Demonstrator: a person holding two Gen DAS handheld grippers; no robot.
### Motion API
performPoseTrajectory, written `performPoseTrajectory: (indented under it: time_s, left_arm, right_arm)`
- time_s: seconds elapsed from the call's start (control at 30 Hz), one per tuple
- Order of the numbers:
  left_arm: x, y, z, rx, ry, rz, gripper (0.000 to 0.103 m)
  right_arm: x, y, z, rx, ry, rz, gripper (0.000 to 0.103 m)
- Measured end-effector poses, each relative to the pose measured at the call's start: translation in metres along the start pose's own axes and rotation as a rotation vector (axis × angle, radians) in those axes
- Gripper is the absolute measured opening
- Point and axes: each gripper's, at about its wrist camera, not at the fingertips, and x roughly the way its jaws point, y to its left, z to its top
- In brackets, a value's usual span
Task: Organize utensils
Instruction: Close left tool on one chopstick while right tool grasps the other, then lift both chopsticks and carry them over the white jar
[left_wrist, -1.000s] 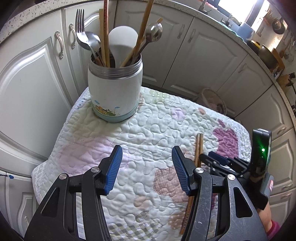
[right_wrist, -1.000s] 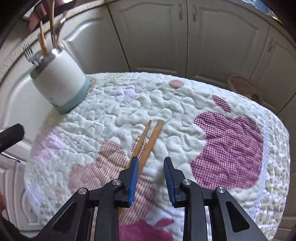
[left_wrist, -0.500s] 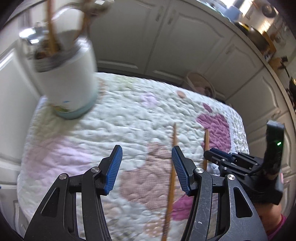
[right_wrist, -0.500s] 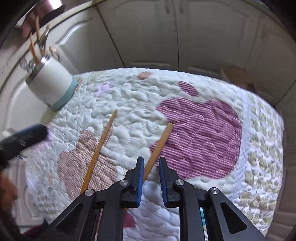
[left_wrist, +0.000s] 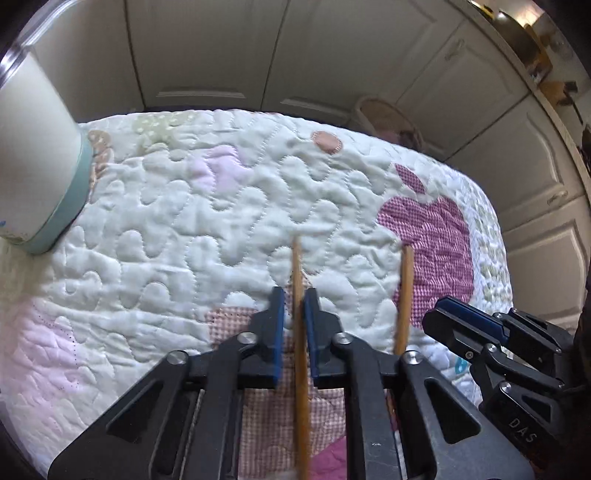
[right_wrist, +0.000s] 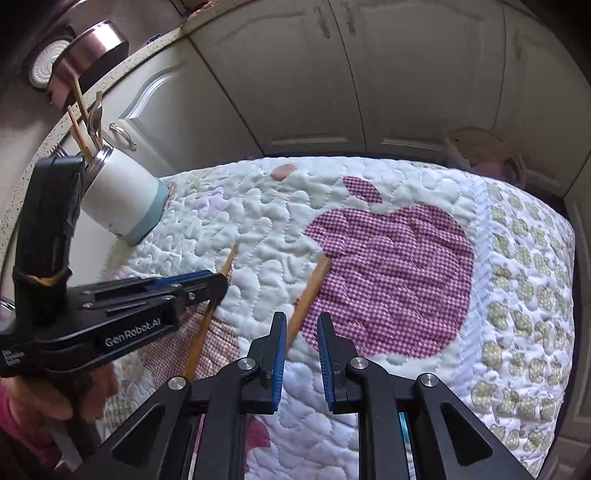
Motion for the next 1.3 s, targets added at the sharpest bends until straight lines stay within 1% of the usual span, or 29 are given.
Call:
performPoseTrajectory:
  time_s: [0.07, 0.13, 0.2, 0.23, 0.33, 0.47, 0.67, 0.8, 1.0, 1.17, 1.3]
  left_arm:
    - [-0.002, 0.004, 0.000, -0.012, 0.000, -0.012, 0.005]
    - [-0.006, 0.009, 0.000, -0.018, -0.003, -0.007, 0.005]
    - [-0.015, 0.015, -0.002, -0.025, -0.014, -0.008, 0.005]
    - [-0.019, 0.018, -0.003, -0.029, -0.019, -0.012, 0.004]
    - [-0.042, 0.024, -0.009, -0.026, -0.056, -0.029, 0.005]
    - [-0.073, 0.033, -0.014, -0.026, -0.104, -0.057, 0.004]
    - [-0.121, 0.042, -0.024, -0.027, -0.186, -0.083, 0.004]
    - [-0.154, 0.044, -0.030, -0.014, -0.242, -0.082, 0.004]
    - [-0.189, 0.051, -0.037, -0.006, -0.297, -0.072, 0.004]
    - [-0.219, 0.058, -0.037, -0.011, -0.348, -0.069, 0.004]
    - [-0.236, 0.063, -0.036, -0.021, -0.382, -0.062, 0.004]
  right_arm:
    - [0.008, 0.003, 0.006, -0.010, 0.011, -0.017, 0.015]
    - [0.021, 0.007, 0.013, -0.013, 0.036, -0.059, 0.015]
    - [0.036, 0.006, 0.017, 0.010, 0.048, -0.073, 0.015]
    - [0.037, 0.006, 0.018, 0.020, 0.027, -0.069, 0.015]
    - [0.035, 0.008, 0.018, 0.020, 0.014, -0.069, 0.013]
    - [0.003, 0.017, 0.015, 0.015, -0.063, -0.021, 0.011]
    - [-0.053, 0.044, 0.009, -0.065, -0.165, 0.024, 0.009]
    - [-0.084, 0.064, 0.003, -0.123, -0.213, 0.044, 0.008]
    - [-0.113, 0.097, 0.002, -0.176, -0.276, 0.062, 0.007]
    - [-0.133, 0.122, 0.008, -0.233, -0.327, 0.072, 0.007]
    - [-0.140, 0.134, 0.014, -0.257, -0.344, 0.071, 0.007]
